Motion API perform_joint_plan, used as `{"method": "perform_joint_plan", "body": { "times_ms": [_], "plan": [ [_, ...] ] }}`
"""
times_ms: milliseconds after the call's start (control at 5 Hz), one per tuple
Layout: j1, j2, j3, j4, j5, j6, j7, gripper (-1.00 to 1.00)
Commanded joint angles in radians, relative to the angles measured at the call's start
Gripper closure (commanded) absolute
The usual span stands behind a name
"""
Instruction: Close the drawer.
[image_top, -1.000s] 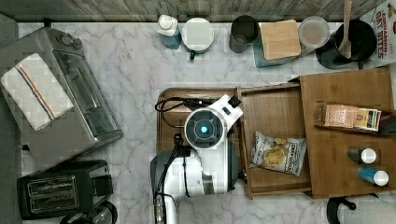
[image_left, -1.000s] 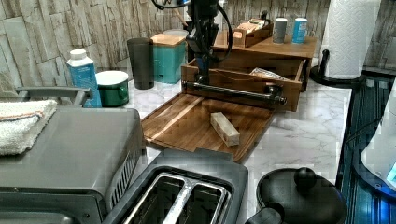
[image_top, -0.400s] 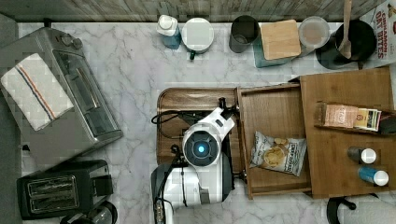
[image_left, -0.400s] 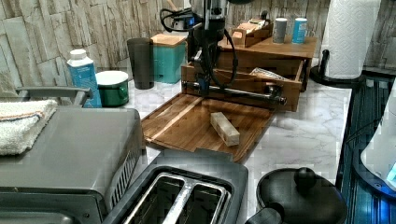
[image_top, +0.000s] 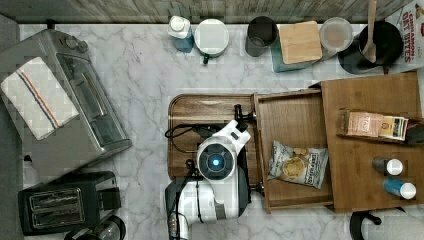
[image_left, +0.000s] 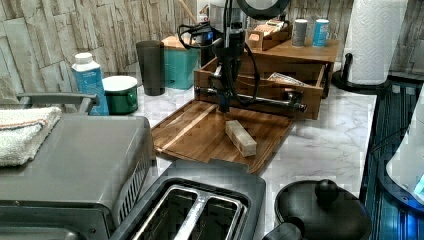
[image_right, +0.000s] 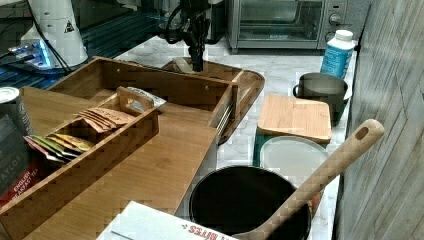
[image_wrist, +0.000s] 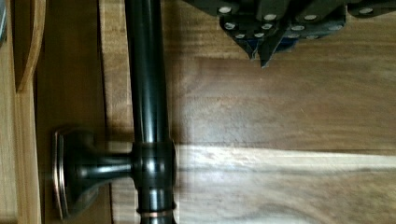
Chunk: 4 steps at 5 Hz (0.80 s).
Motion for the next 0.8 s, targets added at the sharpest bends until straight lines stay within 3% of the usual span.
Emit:
{"method": "perform_joint_plan", "body": {
  "times_ms": [200,400,800],
  "plan": [
    [-0.065,0.100,-0.050,-0.001,-0.108,0.088,-0.069,1.00],
    [-0.060,0.131,-0.056,0.021,-0.064,0.073,-0.095,1.00],
    [-0.076,0.043,-0.086,0.054,-0.120,-0.052,-0.098,1.00]
  ]
}}
